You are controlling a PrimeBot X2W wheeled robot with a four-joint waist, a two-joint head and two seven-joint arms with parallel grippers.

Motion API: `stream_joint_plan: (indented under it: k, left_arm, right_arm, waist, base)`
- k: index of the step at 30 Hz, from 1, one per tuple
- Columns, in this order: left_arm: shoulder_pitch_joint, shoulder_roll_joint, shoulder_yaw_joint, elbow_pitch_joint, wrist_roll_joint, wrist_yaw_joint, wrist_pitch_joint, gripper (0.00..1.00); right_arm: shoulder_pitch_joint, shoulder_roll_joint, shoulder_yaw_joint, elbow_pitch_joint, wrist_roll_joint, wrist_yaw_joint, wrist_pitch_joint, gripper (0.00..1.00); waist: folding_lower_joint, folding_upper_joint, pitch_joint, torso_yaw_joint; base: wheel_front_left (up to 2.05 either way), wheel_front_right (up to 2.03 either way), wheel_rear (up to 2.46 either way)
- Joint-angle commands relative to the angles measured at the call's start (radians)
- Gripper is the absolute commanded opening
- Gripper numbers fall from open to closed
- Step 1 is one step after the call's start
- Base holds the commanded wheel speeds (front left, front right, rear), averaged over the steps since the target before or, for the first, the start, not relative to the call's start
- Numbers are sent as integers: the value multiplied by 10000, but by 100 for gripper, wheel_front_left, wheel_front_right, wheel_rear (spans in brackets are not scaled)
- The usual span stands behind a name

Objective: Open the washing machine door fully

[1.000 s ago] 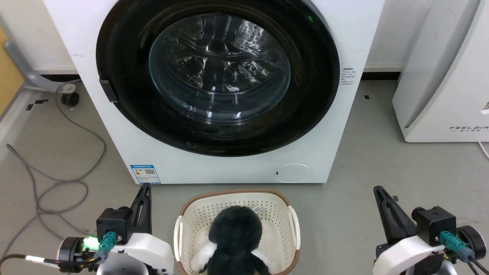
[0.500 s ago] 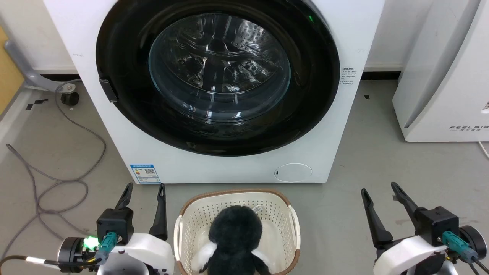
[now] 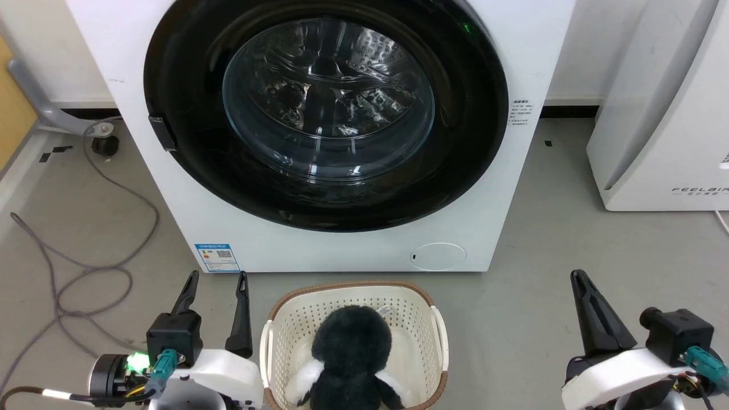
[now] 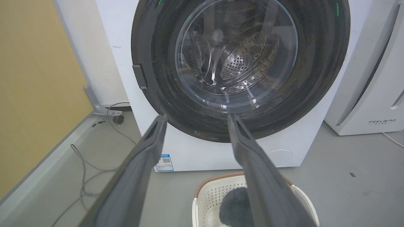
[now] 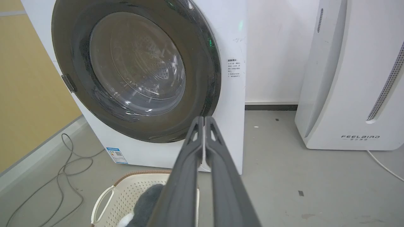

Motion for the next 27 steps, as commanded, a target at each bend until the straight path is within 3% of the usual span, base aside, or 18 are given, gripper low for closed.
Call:
stream_joint_plan:
  k: [1,9,27]
  left_arm:
    - [119,2,-26,24,-46,73,-110,100]
    - [201,2,-74,20,-55,223,-278,100]
    - [293,2,-246,8,-94,537,-654,100]
  right_arm:
    - [-8,0,15,-3,357,1,-100,0]
    - [-78,-1,87,129,1929,2,-268,0]
    - [-677,-1,-321,883,6996,3,189,0]
  waist:
    - [0,0,3,7]
    - [0,0,-2,14]
    - [0,0,116,45]
  base:
    - [0,0,0]
    - [0,0,0]
    - [0,0,0]
